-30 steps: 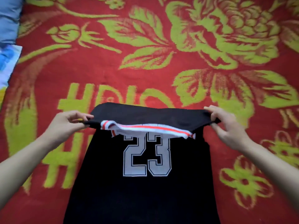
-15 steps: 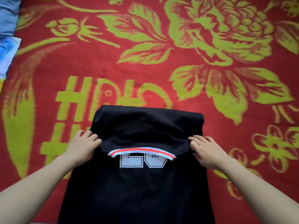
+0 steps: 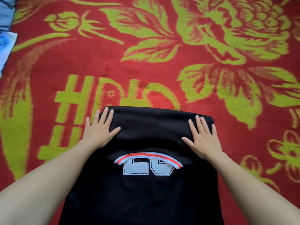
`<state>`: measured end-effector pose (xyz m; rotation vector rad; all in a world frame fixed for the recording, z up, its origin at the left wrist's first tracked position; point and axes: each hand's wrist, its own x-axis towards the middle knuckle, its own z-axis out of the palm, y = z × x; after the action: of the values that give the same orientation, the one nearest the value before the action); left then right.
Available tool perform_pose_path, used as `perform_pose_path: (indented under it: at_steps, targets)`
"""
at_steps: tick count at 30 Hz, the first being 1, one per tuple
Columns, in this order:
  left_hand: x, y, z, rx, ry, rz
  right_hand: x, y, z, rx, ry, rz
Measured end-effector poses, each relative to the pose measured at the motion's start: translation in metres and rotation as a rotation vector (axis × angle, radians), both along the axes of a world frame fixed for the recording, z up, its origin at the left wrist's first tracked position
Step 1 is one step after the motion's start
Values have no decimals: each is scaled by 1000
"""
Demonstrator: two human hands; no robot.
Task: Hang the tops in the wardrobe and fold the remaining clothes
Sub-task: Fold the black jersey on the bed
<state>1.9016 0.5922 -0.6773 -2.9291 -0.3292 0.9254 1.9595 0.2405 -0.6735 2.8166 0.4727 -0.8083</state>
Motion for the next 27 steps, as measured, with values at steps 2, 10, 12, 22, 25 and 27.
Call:
perform_pose_path:
  at_steps: [2, 10, 12, 22, 25, 27]
  targets:
    - [-1, 10, -7, -6, 40, 75, 0, -5, -5, 16, 46, -39]
    - [10, 38, 11, -30, -335, 117, 23, -3, 19, 388, -299, -161]
    - [25, 35, 15, -150, -351, 23, 36, -3, 22, 247, -174, -129]
    - [44, 29, 32, 0, -165, -256, 33, -12, 39, 183, -266, -153]
    - [23, 38, 54, -215, -237, -299, 10, -26, 55, 392, -358, -132]
    - [2, 42, 72, -310, -293, -369, -7, -37, 68, 480, -419, -85]
